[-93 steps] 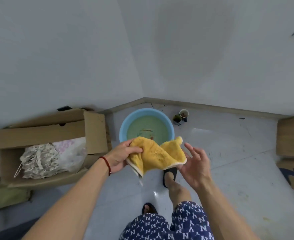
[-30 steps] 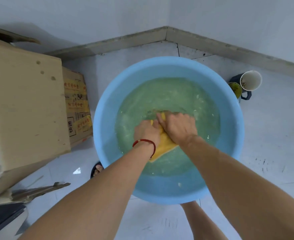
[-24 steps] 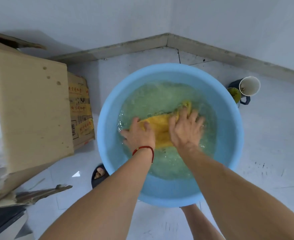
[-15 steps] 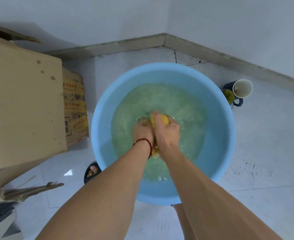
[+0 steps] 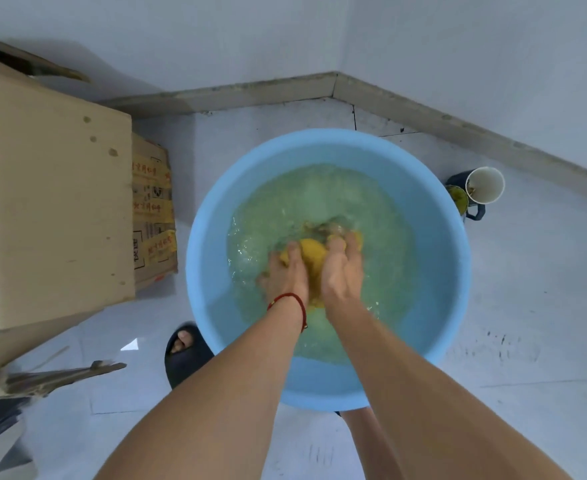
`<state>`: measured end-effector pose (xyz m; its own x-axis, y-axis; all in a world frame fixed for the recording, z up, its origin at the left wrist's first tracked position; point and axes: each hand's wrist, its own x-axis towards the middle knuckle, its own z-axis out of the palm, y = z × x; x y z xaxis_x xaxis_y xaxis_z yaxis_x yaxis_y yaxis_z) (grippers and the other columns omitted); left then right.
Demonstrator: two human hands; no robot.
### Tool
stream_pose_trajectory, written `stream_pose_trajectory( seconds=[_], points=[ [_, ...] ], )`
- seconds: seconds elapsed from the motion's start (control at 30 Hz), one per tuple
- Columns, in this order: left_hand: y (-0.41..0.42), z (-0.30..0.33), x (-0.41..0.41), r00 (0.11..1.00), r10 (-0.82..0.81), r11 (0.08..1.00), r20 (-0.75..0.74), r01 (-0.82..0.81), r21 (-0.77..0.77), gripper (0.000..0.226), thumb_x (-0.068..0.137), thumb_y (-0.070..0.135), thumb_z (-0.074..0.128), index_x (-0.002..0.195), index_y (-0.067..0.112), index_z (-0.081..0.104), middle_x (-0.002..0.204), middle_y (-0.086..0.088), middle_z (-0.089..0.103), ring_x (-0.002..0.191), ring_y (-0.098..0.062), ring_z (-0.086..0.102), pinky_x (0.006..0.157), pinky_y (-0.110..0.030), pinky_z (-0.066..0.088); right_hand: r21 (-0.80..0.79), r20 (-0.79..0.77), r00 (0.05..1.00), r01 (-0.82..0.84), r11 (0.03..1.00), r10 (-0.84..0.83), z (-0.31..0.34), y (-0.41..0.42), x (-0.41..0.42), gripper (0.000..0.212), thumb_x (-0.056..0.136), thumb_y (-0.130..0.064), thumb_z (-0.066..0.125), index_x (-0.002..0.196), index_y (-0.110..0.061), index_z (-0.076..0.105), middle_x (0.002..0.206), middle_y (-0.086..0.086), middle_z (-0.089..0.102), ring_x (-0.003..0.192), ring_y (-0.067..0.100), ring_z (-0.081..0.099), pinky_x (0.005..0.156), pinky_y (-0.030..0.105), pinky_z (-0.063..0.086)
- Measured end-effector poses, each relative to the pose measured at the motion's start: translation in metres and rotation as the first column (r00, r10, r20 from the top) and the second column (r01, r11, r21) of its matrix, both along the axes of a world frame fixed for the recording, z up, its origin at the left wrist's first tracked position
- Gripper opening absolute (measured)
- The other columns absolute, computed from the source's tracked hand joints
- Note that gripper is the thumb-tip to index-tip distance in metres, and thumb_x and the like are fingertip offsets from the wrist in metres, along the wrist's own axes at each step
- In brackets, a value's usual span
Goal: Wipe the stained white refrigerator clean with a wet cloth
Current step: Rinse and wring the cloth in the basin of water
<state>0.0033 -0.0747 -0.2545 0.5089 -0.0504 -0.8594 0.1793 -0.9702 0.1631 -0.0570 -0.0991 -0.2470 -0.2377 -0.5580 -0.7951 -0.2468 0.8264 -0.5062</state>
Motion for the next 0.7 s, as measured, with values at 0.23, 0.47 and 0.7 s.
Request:
stream_pose_trajectory(
  seconds=[0.23, 0.47, 0.7],
  points=[
    [-0.015, -0.002, 0.013, 0.889, -0.455, 0.886, 0.050, 0.457, -0.074, 0.035, 0.104, 0.035, 0.046, 0.120, 0.015, 0.070, 0.119, -0.018, 0.071, 0.110, -0.036, 0.066, 0.089, -0.035, 0.051, -0.112, -0.207, 0.906, -0.397, 0.911, 0.370, 0.007, -0.003, -0.004, 0.043, 0.095, -0.058, 0.059, 0.096, -0.018, 0.071, 0.086, 0.008, 0.074, 0.086, 0.031, 0.067, 0.081, 0.040, 0.055],
    [-0.001, 0.007, 0.035, 0.781, -0.586, 0.788, 0.217, 0.612, -0.073, 0.048, 0.097, 0.058, 0.051, 0.137, 0.032, 0.049, 0.146, -0.018, 0.034, 0.130, -0.041, 0.044, 0.104, -0.044, 0.043, 0.085, -0.598, 0.535, -0.698, 0.711, 0.597, -0.013, -0.027, -0.038, 0.044, 0.105, -0.037, 0.039, 0.144, -0.017, 0.038, 0.143, 0.015, 0.040, 0.132, 0.041, 0.040, 0.099, 0.055, 0.044],
    [0.003, -0.002, 0.000, 0.978, 0.163, 0.983, -0.129, -0.172, -0.064, 0.075, 0.080, 0.079, 0.040, 0.131, 0.026, 0.056, 0.133, -0.017, 0.060, 0.116, -0.038, 0.061, 0.103, -0.050, 0.050, 0.028, -0.028, 0.999, -0.024, 0.999, 0.024, 0.001, -0.003, 0.006, 0.056, 0.085, -0.046, 0.041, 0.135, -0.028, 0.062, 0.134, 0.007, 0.063, 0.122, 0.031, 0.056, 0.112, 0.045, 0.043]
  ],
)
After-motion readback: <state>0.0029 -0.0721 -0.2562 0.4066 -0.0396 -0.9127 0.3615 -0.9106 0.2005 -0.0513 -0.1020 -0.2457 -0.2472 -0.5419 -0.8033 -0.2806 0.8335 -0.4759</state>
